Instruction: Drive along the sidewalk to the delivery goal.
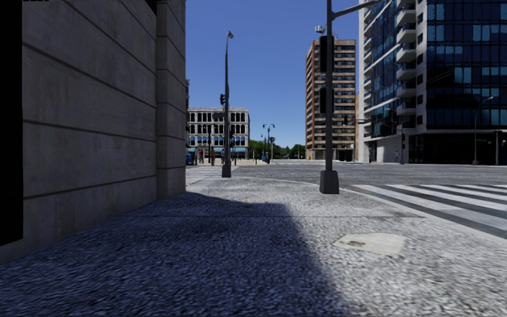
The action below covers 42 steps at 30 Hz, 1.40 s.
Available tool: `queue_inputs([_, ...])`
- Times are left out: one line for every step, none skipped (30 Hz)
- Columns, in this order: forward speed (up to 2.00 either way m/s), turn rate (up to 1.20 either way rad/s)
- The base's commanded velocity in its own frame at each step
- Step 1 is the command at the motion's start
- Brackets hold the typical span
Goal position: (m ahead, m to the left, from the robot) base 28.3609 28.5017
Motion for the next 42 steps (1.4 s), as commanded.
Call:
queue_inputs([2.00, 0.00])
queue_inputs([2.00, 0.00])
queue_inputs([2.00, 0.00])
queue_inputs([2.00, 0.00])
queue_inputs([2.00, 0.00])
queue_inputs([2.00, 0.00])
queue_inputs([2.00, 0.00])
queue_inputs([2.00, 0.00])
queue_inputs([2.00, 0.00])
queue_inputs([2.00, 0.00])
queue_inputs([2.00, 0.00])
queue_inputs([2.00, 0.00])
queue_inputs([2.00, 0.00])
queue_inputs([2.00, 0.00])
queue_inputs([2.00, 0.00])
queue_inputs([2.00, 0.00])
queue_inputs([2.00, 0.00])
queue_inputs([2.00, 0.00])
queue_inputs([2.00, 0.00])
queue_inputs([2.00, 0.00])
queue_inputs([2.00, 0.00])
queue_inputs([2.00, 0.00])
queue_inputs([2.00, 0.00])
queue_inputs([2.00, 0.00])
queue_inputs([2.00, 0.00])
queue_inputs([2.00, 0.00])
queue_inputs([2.00, 0.00])
queue_inputs([2.00, 0.00])
queue_inputs([2.00, 0.00])
queue_inputs([2.00, 0.00])
queue_inputs([2.00, 0.00])
queue_inputs([2.00, 0.00])
queue_inputs([2.00, 0.00])
queue_inputs([2.00, 0.00])
queue_inputs([2.00, 0.00])
queue_inputs([2.00, 0.00])
queue_inputs([2.00, 0.00])
queue_inputs([2.00, 0.00])
queue_inputs([2.00, 0.12])
queue_inputs([2.00, 0.12])
queue_inputs([2.00, 0.18])
queue_inputs([2.00, 0.19])
